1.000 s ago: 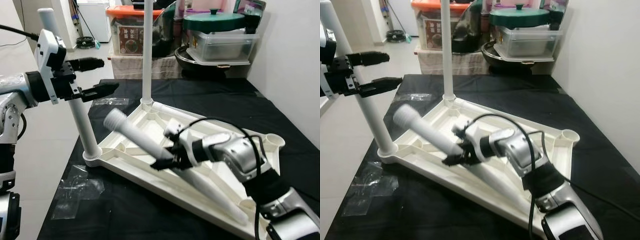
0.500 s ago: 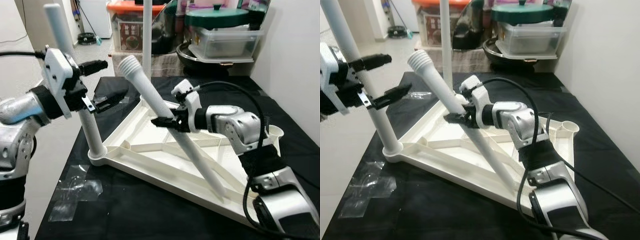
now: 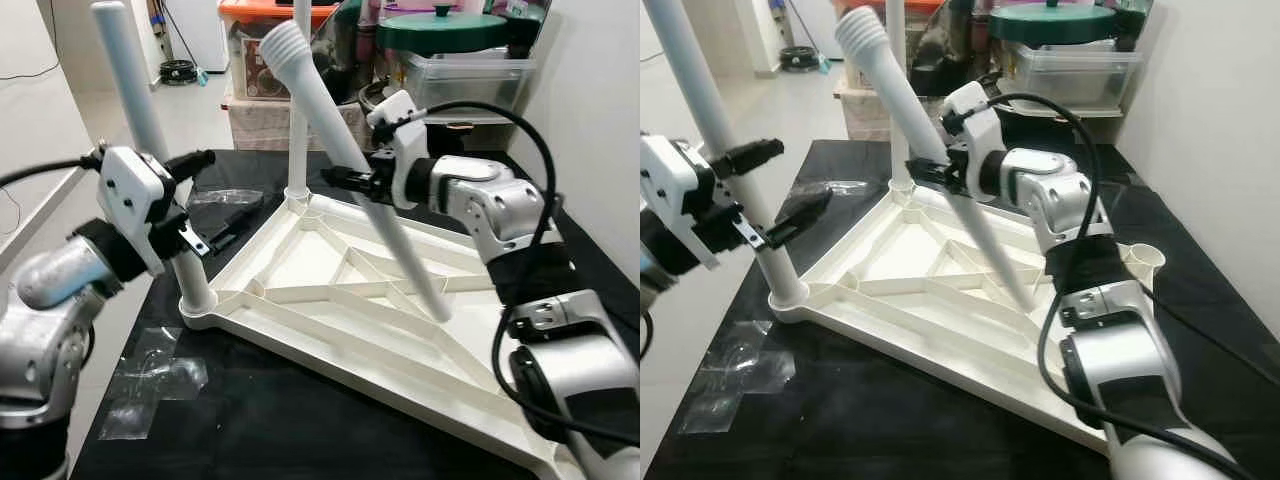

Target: Building children table

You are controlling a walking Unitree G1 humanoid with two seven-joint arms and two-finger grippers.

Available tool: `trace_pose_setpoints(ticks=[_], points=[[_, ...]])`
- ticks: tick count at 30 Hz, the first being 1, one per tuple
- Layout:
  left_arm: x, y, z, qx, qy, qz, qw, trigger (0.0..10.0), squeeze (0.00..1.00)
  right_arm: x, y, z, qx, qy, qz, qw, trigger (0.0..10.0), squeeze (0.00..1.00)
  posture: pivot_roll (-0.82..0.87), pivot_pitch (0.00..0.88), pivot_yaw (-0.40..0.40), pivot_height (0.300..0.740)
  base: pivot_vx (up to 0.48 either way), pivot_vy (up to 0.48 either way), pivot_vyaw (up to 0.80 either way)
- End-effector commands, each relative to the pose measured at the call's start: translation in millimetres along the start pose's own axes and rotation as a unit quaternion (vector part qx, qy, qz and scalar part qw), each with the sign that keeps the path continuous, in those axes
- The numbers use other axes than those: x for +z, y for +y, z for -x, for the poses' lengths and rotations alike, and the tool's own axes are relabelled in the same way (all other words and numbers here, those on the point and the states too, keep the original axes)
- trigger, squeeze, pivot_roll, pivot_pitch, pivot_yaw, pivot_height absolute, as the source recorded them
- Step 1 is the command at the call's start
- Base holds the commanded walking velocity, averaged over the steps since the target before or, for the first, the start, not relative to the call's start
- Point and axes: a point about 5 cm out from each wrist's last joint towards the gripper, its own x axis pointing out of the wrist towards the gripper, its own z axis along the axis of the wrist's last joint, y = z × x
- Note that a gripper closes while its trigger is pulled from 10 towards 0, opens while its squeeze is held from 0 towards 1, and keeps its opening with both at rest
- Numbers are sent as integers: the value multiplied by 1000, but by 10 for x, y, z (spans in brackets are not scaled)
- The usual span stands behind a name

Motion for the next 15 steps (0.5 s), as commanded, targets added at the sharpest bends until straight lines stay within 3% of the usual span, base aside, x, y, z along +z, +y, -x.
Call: trace_pose_setpoints(ticks=[1, 4, 5, 7, 13, 15], points=[[-20, -56, -7, 0, 7, -5, 1000, 10000, 0, 21, -11, -14, -6, 15, 83, 996, 0, 0, 26, 0, -80, 740, 0, 0, 0], [-59, -130, -11, 6, 12, 3, 1000, 10000, 0, -133, 46, -61, 11, 62, 179, 982, 0, 0, 31, 0, -88, 740, 0, 0, 0], [-59, -130, -11, 6, 12, 3, 1000, 10000, 0, -133, 46, -61, 11, 62, 179, 982, 0, 0, 31, 0, -88, 740, 0, 0, 0], [-87, -195, -3, 9, 20, 6, 1000, 10000, 0, -403, 78, -120, 4, 116, 243, 963, 0, 0, 33, 0, -91, 740, 0, 0, 0], [-104, -248, 8, 13, 23, 16, 1000, 10000, 0, -687, 84, -133, -3, 161, 236, 958, 0, 0, 41, 0, -100, 740, 0, 0, 0], [-136, -304, 14, 14, 29, 17, 999, 10000, 0, -960, 62, -103, -28, 199, 191, 961, 0, 0, 41, 0, -103, 740, 0, 0, 0]])
